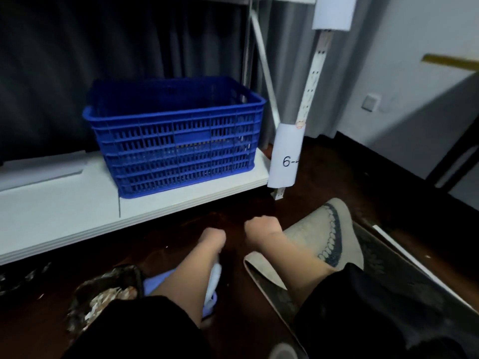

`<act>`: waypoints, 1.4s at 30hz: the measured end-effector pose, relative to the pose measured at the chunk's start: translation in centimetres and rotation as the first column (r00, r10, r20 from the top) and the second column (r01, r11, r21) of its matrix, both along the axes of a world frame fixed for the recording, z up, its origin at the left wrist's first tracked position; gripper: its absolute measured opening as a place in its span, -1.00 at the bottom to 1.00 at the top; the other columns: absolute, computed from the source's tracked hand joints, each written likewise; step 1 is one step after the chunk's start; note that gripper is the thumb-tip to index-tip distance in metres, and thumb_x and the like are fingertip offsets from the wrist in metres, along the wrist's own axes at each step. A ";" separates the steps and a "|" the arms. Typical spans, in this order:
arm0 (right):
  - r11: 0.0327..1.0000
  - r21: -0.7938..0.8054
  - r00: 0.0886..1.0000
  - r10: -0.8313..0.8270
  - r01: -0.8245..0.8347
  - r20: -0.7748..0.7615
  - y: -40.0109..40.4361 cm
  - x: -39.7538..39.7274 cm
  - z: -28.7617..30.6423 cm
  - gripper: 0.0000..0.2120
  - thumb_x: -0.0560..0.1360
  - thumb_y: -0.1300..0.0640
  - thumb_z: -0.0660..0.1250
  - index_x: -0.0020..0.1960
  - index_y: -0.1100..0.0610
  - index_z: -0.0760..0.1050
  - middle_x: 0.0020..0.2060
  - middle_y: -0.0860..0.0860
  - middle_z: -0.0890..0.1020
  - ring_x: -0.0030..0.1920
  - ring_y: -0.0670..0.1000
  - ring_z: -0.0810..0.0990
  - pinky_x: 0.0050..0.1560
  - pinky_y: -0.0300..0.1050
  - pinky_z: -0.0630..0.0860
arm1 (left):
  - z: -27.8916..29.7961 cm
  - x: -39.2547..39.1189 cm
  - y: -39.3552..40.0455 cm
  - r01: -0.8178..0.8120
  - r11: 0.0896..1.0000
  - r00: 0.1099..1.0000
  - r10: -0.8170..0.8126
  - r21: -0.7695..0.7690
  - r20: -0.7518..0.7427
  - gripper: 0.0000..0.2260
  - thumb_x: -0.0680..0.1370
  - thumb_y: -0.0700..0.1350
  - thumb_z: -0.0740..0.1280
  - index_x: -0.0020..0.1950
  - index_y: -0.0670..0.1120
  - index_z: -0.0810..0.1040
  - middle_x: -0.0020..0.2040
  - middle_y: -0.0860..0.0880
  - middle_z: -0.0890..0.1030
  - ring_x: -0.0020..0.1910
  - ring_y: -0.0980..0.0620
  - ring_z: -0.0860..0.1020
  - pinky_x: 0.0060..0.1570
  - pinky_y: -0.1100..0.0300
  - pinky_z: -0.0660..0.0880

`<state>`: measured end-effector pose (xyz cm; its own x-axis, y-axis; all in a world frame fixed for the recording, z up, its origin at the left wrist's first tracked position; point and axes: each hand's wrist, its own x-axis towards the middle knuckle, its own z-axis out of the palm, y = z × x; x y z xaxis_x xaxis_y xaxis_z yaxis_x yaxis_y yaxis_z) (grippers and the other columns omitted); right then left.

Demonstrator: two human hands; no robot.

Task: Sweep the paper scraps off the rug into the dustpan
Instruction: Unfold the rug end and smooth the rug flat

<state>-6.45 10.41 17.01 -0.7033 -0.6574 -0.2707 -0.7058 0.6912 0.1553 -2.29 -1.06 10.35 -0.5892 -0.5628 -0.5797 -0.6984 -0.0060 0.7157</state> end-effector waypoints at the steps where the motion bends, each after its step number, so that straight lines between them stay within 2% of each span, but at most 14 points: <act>1: 1.000 -0.011 0.999 -0.026 0.026 -0.031 0.8 -0.3 1.2 -0.68 0.55 0.14 0.19 0.28 0.11 0.50 0.23 0.06 0.56 0.24 0.13 0.53 0.13 -0.07 0.45 | 1.3 -0.7 0.7 0.032 0.999 0.999 -0.033 -0.039 -0.028 -0.79 0.61 -0.20 0.15 -0.08 -0.26 0.52 -0.17 -0.29 0.58 -0.28 -0.07 0.46 -0.35 0.20 0.35; 2: 0.998 -0.028 0.996 -0.055 0.053 -0.066 1.8 -0.4 2.5 -0.68 0.55 0.14 0.19 0.27 0.12 0.50 0.22 0.07 0.57 0.23 0.12 0.53 0.12 -0.08 0.45 | 3.2 -1.4 1.4 0.075 0.996 0.995 -0.079 -0.057 -0.062 -0.78 0.59 -0.19 0.16 -0.06 -0.30 0.53 -0.25 -0.26 0.55 -0.23 -0.11 0.52 -0.32 0.18 0.40; 3: 0.996 -0.048 0.992 -0.082 0.078 -0.093 2.7 -0.5 3.5 -0.69 0.55 0.15 0.19 0.27 0.13 0.50 0.21 0.07 0.57 0.22 0.12 0.54 0.10 -0.08 0.45 | 4.7 -2.2 2.2 0.109 0.988 0.988 -0.120 -0.111 -0.096 -0.74 0.57 -0.17 0.18 0.01 -0.34 0.54 -0.21 -0.28 0.58 -0.14 -0.16 0.59 -0.24 0.14 0.48; 5: 0.987 -0.098 0.980 -0.141 0.128 -0.143 4.9 -0.7 5.7 -0.68 0.56 0.16 0.17 0.28 0.15 0.48 0.20 0.08 0.57 0.21 0.13 0.54 0.07 -0.08 0.44 | 7.8 -3.5 4.1 0.188 0.961 0.968 -0.217 -0.203 -0.129 -0.66 0.54 -0.13 0.21 0.16 -0.35 0.54 0.06 -0.33 0.61 0.09 -0.24 0.60 0.05 0.03 0.54; 6: 0.981 -0.120 0.972 -0.174 0.156 -0.161 5.9 -0.8 6.5 -0.69 0.56 0.17 0.17 0.28 0.15 0.47 0.19 0.08 0.58 0.20 0.13 0.55 0.04 -0.09 0.43 | 9.0 -4.0 4.9 0.229 0.945 0.957 -0.262 -0.233 -0.124 -0.64 0.54 -0.12 0.21 0.21 -0.34 0.53 0.14 -0.33 0.59 0.14 -0.24 0.58 0.12 0.01 0.51; 12: 0.925 -0.192 0.888 -0.370 0.326 -0.272 13.6 -0.8 10.8 -0.74 0.53 0.19 0.17 0.14 0.12 0.55 0.11 0.07 0.60 0.14 0.14 0.55 -0.10 -0.10 0.35 | 15.6 -6.3 12.0 0.410 0.822 0.851 -0.501 -0.396 -0.160 -0.66 0.55 -0.10 0.21 0.24 -0.27 0.51 0.18 -0.26 0.57 0.14 -0.23 0.57 0.10 0.06 0.51; 15: 0.887 -0.190 0.837 -0.461 0.421 -0.294 17.7 -0.3 11.8 -0.76 0.53 0.21 0.17 0.12 0.13 0.55 0.08 0.08 0.60 0.13 0.14 0.54 -0.11 -0.08 0.36 | 17.0 -7.2 15.9 0.500 0.753 0.797 -0.594 -0.428 -0.113 -0.62 0.56 -0.11 0.20 0.28 -0.33 0.46 0.23 -0.28 0.54 0.21 -0.24 0.52 0.18 0.05 0.47; 18: 0.845 -0.182 0.794 -0.535 0.503 -0.290 21.3 -0.3 12.0 -0.75 0.54 0.20 0.17 0.13 0.12 0.55 0.08 0.07 0.61 0.11 0.13 0.56 -0.11 -0.08 0.37 | 17.9 -7.6 19.6 0.544 0.722 0.767 -0.635 -0.428 -0.097 -0.55 0.52 -0.06 0.25 0.32 -0.30 0.43 0.24 -0.25 0.55 0.20 -0.22 0.53 0.18 0.07 0.46; 22: 0.810 -0.172 0.759 -0.586 0.560 -0.286 25.6 -1.1 11.2 -0.75 0.56 0.13 0.17 0.16 0.10 0.55 0.08 0.07 0.62 0.09 0.14 0.58 -0.11 -0.08 0.39 | 18.1 -8.3 24.4 0.632 0.640 0.710 -0.704 -0.437 -0.005 -0.38 0.56 0.00 0.22 0.51 -0.27 0.13 0.42 -0.26 0.36 0.37 -0.23 0.38 0.34 0.06 0.36; 27: 0.764 -0.152 0.720 -0.643 0.627 -0.262 29.4 -3.0 8.6 -0.77 0.56 0.12 0.19 0.13 0.12 0.56 0.03 0.07 0.63 0.04 0.13 0.60 -0.14 -0.08 0.42 | 15.3 -10.5 28.3 0.711 0.535 0.650 -0.748 -0.456 0.135 -0.34 0.55 0.11 0.21 0.53 -0.18 0.10 0.46 -0.21 0.30 0.41 -0.23 0.33 0.38 -0.01 0.32; 31: 0.724 -0.113 0.701 -0.688 0.680 -0.188 31.1 -6.1 4.3 -0.77 0.56 0.15 0.18 0.15 0.12 0.54 0.04 0.06 0.62 0.04 0.12 0.59 -0.14 -0.08 0.39 | 10.8 -13.7 29.3 0.762 0.469 0.607 -0.757 -0.447 0.240 -0.30 0.54 0.14 0.19 0.55 -0.17 0.06 0.48 -0.21 0.27 0.42 -0.25 0.31 0.41 -0.08 0.29; 34: 0.705 -0.069 0.699 -0.709 0.706 -0.099 31.7 -9.2 -0.6 -0.78 0.56 0.14 0.18 0.15 0.10 0.52 0.06 0.05 0.61 0.04 0.11 0.58 -0.14 -0.09 0.37 | 6.6 -17.0 29.2 0.790 0.401 0.578 -0.740 -0.464 0.345 -0.29 0.55 0.15 0.19 0.58 -0.14 0.00 0.53 -0.16 0.17 0.48 -0.23 0.21 0.45 -0.09 0.20; 38: 0.669 -0.022 0.670 -0.741 0.743 0.045 31.9 -13.5 -8.0 -0.72 0.56 0.14 0.18 0.25 0.12 0.43 0.13 0.08 0.59 0.12 0.14 0.55 -0.10 -0.05 0.38 | 1.1 -21.6 27.6 0.829 0.330 0.532 -0.713 -0.452 0.456 -0.33 0.57 0.19 0.18 0.56 -0.12 0.07 0.51 -0.18 0.22 0.46 -0.23 0.23 0.41 -0.03 0.24; 42: 0.652 0.023 0.642 -0.752 0.758 0.151 30.8 -17.2 -15.8 -0.65 0.55 0.14 0.19 0.32 0.12 0.36 0.24 0.10 0.51 0.22 0.15 0.49 0.03 -0.03 0.41 | -5.2 -25.8 25.0 0.842 0.309 0.522 -0.671 -0.442 0.527 -0.37 0.57 0.16 0.19 0.53 -0.12 0.10 0.47 -0.18 0.25 0.43 -0.22 0.25 0.35 -0.03 0.26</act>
<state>-23.68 41.24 1.18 -0.9183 0.0734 -0.3891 0.0531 0.9966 0.0626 -28.10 23.91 5.15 -0.8591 -0.1698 -0.4828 -0.2744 0.9491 0.1546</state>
